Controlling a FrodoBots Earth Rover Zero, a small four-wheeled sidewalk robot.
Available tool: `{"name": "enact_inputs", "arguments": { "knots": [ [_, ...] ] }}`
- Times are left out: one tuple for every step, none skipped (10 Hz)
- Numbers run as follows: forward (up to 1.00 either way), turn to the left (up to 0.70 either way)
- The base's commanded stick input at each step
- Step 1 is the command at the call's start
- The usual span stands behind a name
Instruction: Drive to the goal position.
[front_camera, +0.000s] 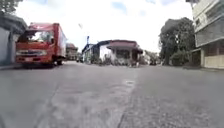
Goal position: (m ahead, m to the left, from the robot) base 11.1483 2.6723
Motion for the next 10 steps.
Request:
{"name": "enact_inputs", "arguments": {
  "knots": [
    [1.00,0.00],
    [1.00,0.00],
    [1.00,0.00],
    [1.00,0.00],
    [1.00,0.00],
    [1.00,0.00],
    [1.00,0.00],
    [1.00,0.00],
    [1.00,0.00],
    [1.00,0.00]
  ]
}}
